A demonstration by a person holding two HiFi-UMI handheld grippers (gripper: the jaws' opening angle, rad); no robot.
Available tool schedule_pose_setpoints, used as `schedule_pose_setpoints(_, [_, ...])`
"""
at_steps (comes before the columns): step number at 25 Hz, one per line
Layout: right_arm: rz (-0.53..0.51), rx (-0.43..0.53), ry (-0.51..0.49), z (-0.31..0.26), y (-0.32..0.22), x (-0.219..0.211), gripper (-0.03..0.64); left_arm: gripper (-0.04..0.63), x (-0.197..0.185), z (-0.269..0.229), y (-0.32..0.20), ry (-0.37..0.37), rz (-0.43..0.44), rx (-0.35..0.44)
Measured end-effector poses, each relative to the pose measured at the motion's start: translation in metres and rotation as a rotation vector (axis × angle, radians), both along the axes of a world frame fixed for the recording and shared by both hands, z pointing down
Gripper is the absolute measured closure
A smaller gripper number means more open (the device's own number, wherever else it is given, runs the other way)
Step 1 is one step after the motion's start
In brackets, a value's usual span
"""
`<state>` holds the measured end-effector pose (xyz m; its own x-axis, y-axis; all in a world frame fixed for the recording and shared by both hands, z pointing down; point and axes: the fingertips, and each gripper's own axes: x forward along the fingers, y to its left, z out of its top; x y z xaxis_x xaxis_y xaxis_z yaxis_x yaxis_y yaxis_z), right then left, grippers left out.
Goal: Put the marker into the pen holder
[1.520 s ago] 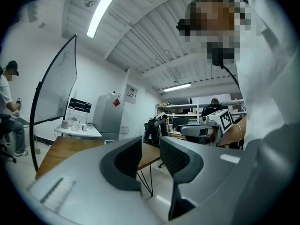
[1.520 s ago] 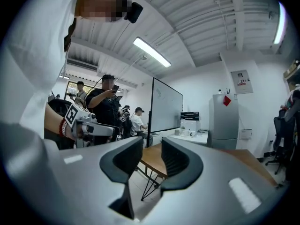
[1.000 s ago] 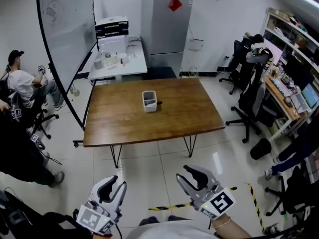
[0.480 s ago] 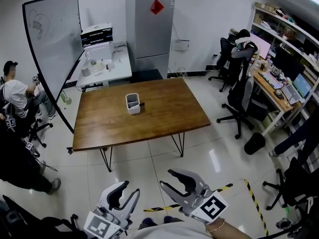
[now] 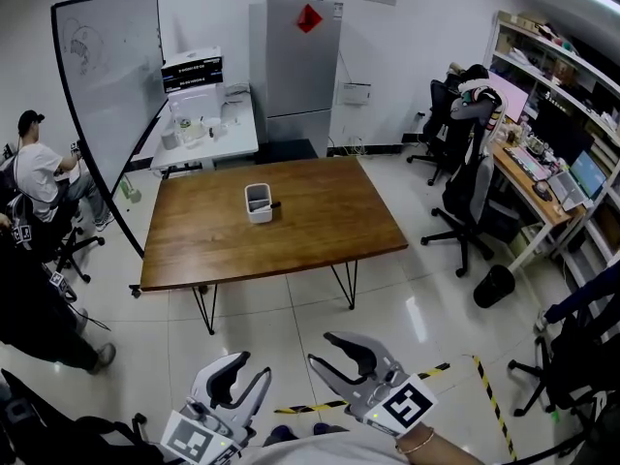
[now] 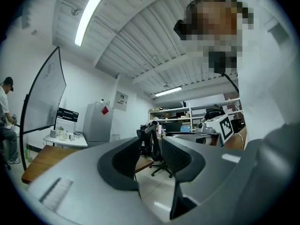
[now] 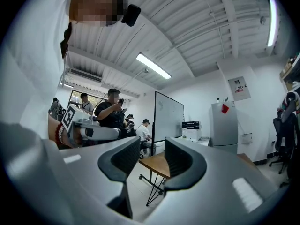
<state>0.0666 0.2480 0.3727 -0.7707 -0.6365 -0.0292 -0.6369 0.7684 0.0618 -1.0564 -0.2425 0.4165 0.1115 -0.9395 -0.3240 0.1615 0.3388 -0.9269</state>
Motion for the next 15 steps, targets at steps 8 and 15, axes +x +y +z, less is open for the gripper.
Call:
schedule_pose_setpoints(8, [-0.019, -0.01, -0.014, 0.002, 0.002, -0.01, 0.48, 0.472, -0.003, 0.001, 0.002, 0.0, -0.004, 0.007])
schedule_pose_setpoints(15, [-0.017, -0.03, -0.029, 0.003, 0.002, -0.014, 0.48, 0.472, -0.01, 0.0, 0.011, 0.008, -0.018, 0.005])
